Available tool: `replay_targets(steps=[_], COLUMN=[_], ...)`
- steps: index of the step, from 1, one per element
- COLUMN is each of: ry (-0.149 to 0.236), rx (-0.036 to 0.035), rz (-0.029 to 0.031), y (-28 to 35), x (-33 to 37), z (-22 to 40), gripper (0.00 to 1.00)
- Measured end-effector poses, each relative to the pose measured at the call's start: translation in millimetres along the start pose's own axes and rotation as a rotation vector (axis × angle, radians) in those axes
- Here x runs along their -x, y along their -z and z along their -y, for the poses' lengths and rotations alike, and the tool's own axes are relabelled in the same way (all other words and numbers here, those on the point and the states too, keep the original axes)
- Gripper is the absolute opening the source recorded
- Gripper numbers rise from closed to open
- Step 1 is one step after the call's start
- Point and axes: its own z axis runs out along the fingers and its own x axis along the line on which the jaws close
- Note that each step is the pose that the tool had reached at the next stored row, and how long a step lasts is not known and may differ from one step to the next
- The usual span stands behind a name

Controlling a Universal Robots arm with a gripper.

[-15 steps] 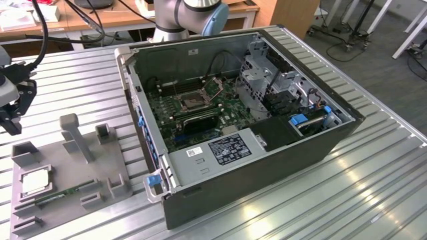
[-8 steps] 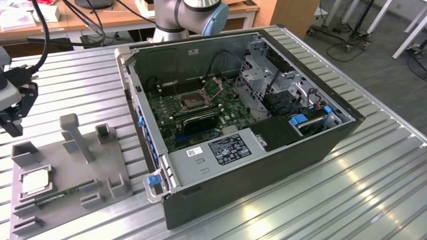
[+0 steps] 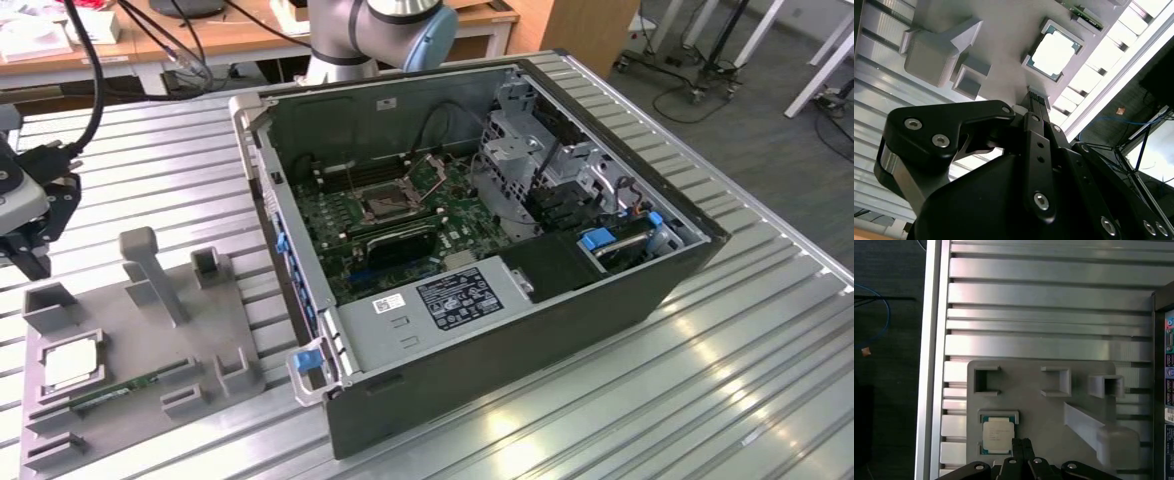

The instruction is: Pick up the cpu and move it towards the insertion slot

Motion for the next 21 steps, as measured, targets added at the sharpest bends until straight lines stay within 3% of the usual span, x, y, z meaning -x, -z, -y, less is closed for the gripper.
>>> replay_targets(steps=[21], ry=[0.0], rx=[-0.0002], rz=[-0.0003], y=[-10.0], x=[0.0], z=[0.4], gripper=[0.11])
